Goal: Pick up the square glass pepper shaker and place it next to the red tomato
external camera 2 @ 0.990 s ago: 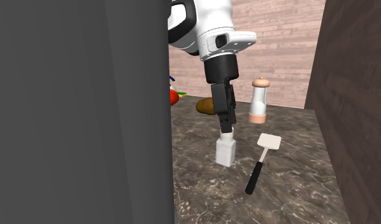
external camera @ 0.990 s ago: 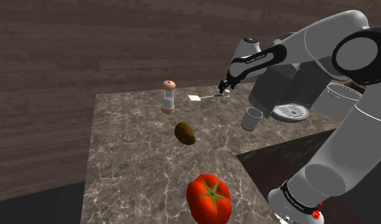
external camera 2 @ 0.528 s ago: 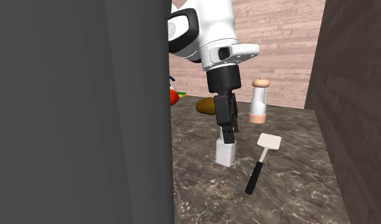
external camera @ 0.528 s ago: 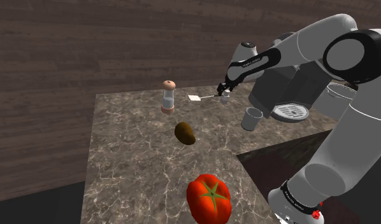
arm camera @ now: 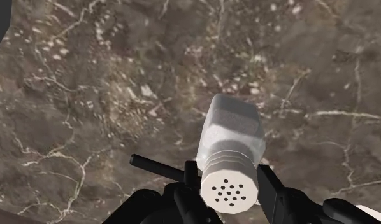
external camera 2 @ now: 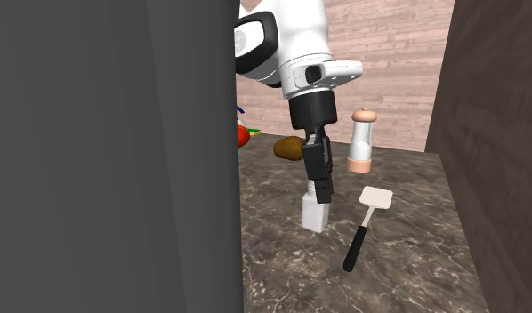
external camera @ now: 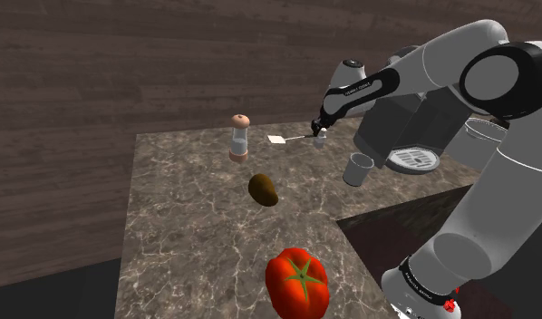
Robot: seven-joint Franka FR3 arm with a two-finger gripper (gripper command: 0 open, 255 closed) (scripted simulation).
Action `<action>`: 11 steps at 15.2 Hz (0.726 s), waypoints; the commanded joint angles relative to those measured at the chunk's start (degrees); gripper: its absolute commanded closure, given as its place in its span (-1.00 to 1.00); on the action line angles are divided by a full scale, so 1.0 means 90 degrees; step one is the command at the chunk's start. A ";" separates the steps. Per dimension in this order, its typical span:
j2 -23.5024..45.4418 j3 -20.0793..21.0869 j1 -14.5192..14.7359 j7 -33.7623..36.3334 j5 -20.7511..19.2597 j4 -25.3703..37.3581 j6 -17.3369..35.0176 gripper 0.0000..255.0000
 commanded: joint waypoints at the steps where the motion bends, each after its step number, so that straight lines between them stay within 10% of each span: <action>1: 0.0004 -0.0006 -0.0005 0.0000 -0.0002 -0.0006 -0.0004 1.00; 11: -0.0243 -0.0005 0.0006 -0.0023 -0.0011 0.0140 -0.0396 1.00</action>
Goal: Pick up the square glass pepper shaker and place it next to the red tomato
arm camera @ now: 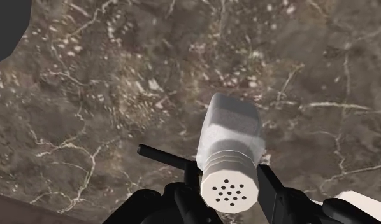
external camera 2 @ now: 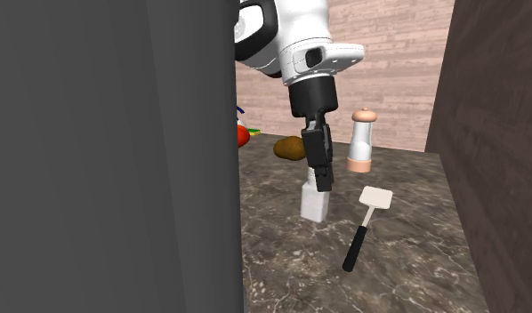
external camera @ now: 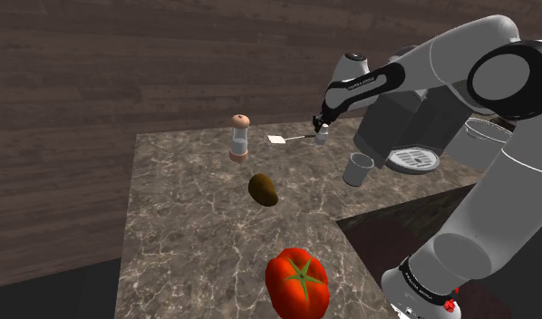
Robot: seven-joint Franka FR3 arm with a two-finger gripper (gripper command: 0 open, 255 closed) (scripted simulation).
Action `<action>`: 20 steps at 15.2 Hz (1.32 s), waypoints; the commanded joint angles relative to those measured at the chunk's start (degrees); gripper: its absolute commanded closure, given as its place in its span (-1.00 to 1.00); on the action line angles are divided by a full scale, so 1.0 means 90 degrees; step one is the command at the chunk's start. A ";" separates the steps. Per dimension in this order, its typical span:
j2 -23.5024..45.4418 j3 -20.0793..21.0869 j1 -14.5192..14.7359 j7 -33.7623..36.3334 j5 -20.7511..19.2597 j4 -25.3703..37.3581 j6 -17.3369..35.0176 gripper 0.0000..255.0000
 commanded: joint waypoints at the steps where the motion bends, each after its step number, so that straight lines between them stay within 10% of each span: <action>1: -0.0081 0.0000 0.0004 -0.0010 -0.0001 0.0067 -0.0150 1.00; 20: -0.0742 0.0019 0.0038 -0.0119 0.0006 0.0951 -0.1688 1.00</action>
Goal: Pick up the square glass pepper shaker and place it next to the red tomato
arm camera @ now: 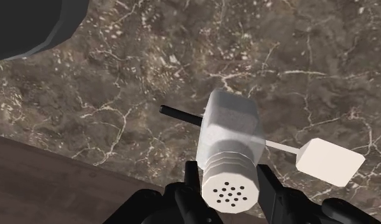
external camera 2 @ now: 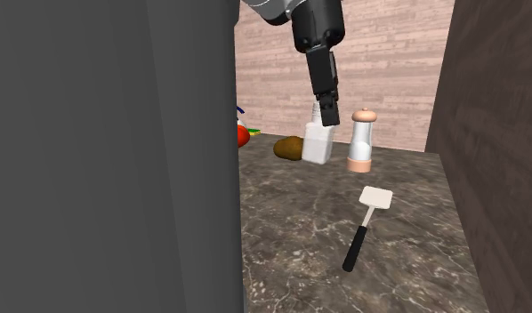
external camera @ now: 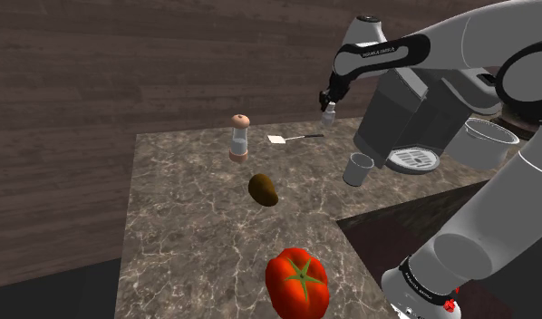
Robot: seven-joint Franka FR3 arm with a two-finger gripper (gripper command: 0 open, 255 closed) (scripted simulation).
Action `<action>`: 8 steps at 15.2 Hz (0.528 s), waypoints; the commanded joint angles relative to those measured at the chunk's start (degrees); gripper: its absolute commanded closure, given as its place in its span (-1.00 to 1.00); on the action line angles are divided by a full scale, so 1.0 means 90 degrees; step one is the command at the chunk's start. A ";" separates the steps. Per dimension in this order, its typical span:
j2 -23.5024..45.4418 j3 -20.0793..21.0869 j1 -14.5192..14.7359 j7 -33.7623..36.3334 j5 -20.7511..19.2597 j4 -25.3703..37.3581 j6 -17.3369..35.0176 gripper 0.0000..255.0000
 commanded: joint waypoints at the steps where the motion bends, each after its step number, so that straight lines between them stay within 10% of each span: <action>1: -0.0051 -0.0005 -0.0005 -0.0032 0.0008 0.0115 -0.0167 1.00; 8: -0.0158 0.0003 0.0003 -0.0074 0.0022 0.0511 -0.0668 1.00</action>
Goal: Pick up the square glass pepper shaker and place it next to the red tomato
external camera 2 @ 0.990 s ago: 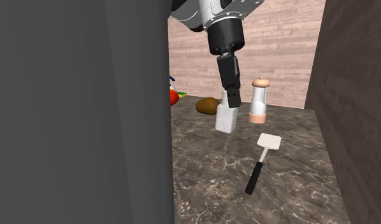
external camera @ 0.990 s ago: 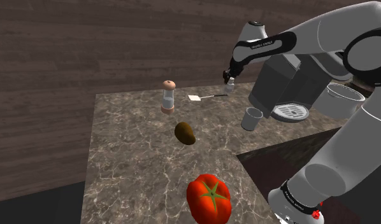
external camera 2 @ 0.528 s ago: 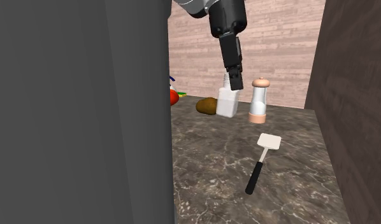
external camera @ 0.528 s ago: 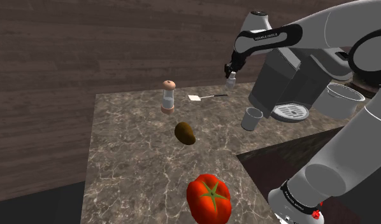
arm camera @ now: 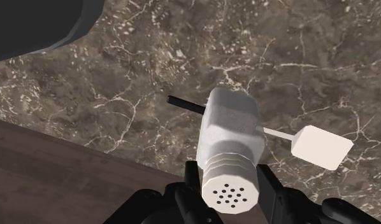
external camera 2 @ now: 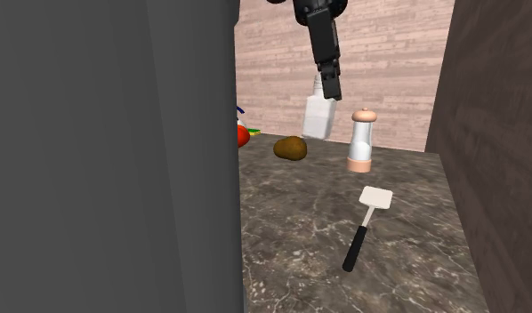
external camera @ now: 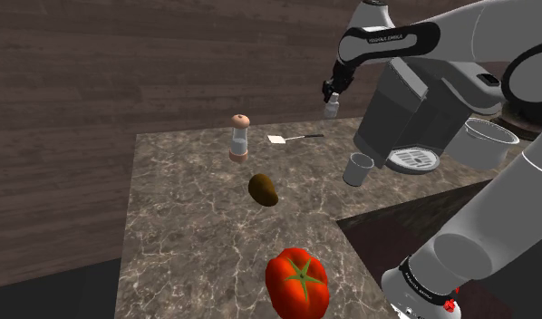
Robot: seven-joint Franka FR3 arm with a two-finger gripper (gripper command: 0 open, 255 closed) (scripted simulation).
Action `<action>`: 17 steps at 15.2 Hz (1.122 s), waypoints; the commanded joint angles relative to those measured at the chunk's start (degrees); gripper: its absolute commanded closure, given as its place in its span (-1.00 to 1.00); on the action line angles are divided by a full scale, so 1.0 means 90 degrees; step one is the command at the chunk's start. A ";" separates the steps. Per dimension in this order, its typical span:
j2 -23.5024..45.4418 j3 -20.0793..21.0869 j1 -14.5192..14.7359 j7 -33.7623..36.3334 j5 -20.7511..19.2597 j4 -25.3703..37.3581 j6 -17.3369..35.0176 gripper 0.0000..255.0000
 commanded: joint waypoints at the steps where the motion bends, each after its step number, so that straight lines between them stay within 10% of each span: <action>1: -0.0164 0.0067 0.0069 0.0161 -0.0069 -0.0142 -0.0039 1.00; 17: -0.1919 0.1471 0.0978 0.2648 -0.0503 -0.1954 -0.0326 1.00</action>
